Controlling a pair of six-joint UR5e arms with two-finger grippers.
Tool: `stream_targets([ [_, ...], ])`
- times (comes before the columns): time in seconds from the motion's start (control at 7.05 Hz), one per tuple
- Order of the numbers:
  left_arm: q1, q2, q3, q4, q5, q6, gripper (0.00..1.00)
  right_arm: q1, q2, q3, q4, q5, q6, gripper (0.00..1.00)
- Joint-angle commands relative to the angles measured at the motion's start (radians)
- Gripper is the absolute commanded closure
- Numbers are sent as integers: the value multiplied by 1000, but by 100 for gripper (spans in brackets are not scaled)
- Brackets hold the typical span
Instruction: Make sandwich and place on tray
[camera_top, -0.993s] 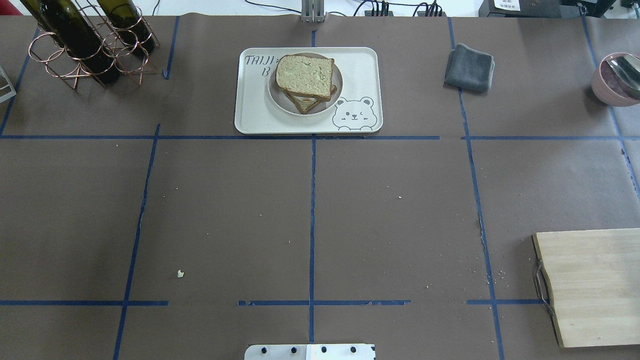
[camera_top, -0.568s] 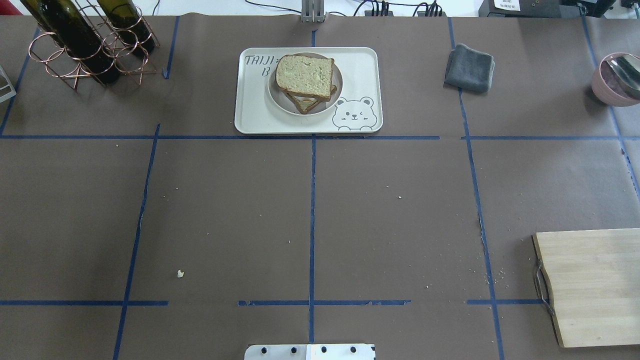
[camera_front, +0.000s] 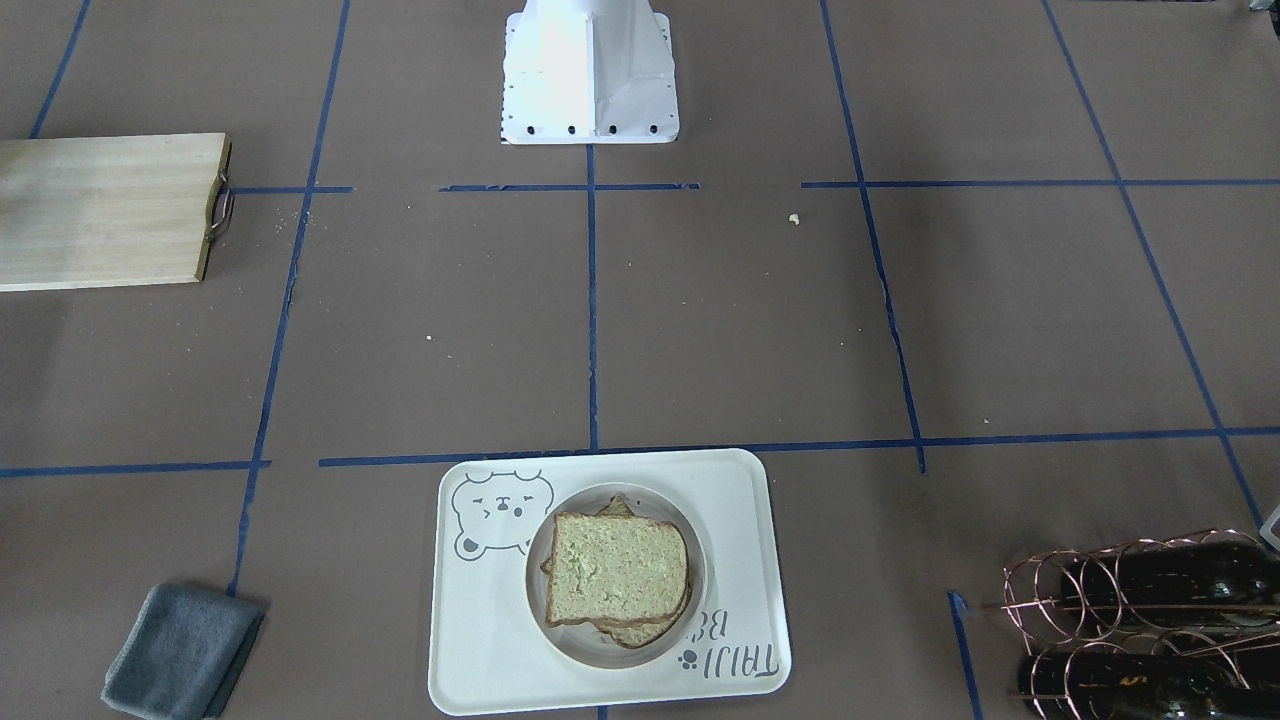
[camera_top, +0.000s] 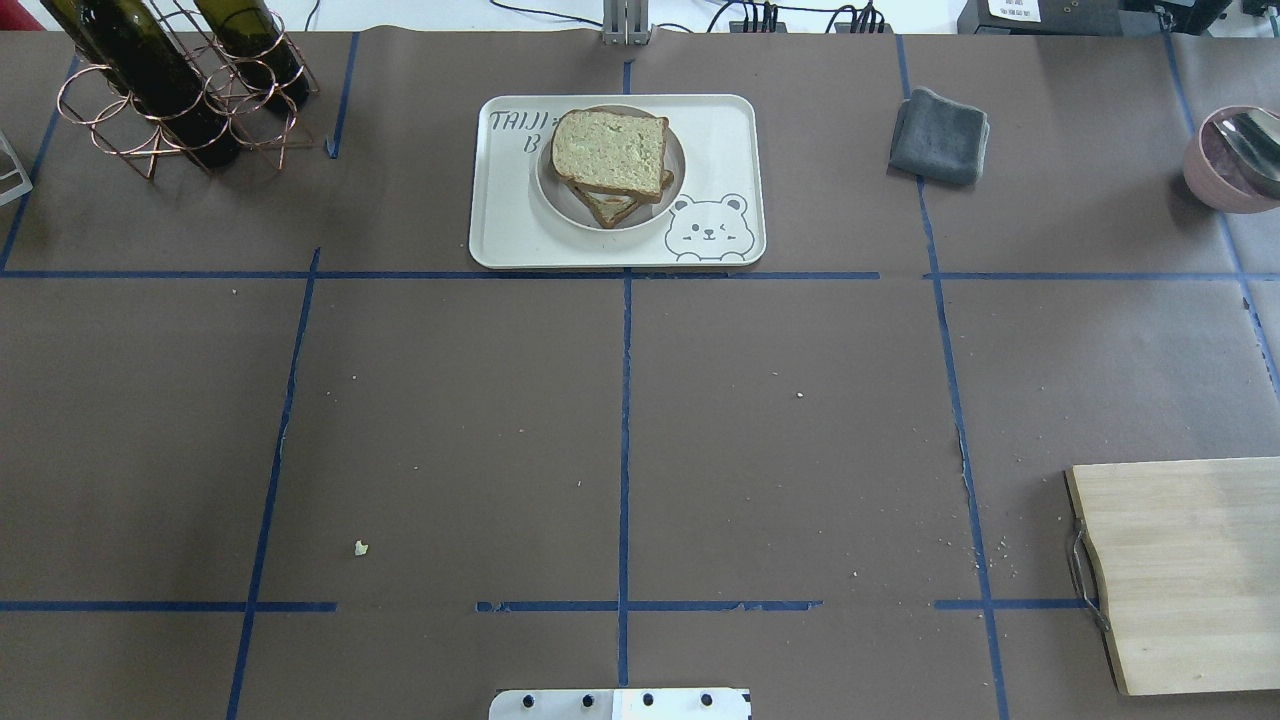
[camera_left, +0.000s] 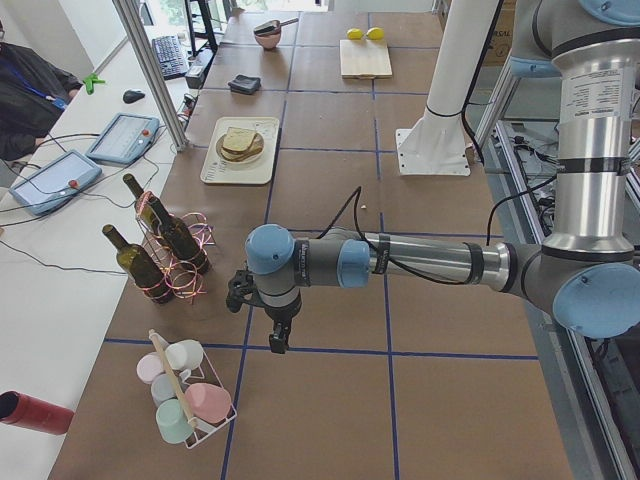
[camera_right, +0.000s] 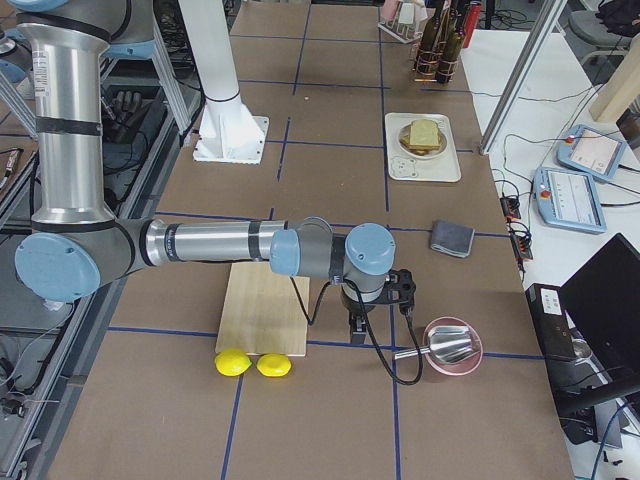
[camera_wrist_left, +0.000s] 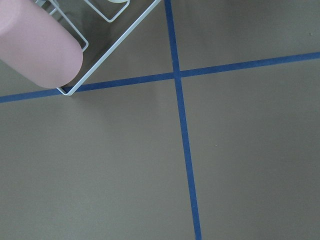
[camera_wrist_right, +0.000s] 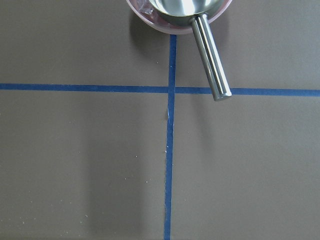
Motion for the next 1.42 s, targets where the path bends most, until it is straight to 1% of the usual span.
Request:
stream_targets([
  [0.0,-2,0,1,0,0,0,0,0,1,-3,-1,1,0,0],
  [0.43,-2,-1,-1,-2,0,0,0,-1,1,-3,0,1,-1,0],
  [0.99,-4,-6,-1,-2,0,0,0,-5,53,-11,0,-9,-3,0],
  [1.28,-4,-9,1,-2,2,0,0,-5,56,-32,2,-13,-4,0],
])
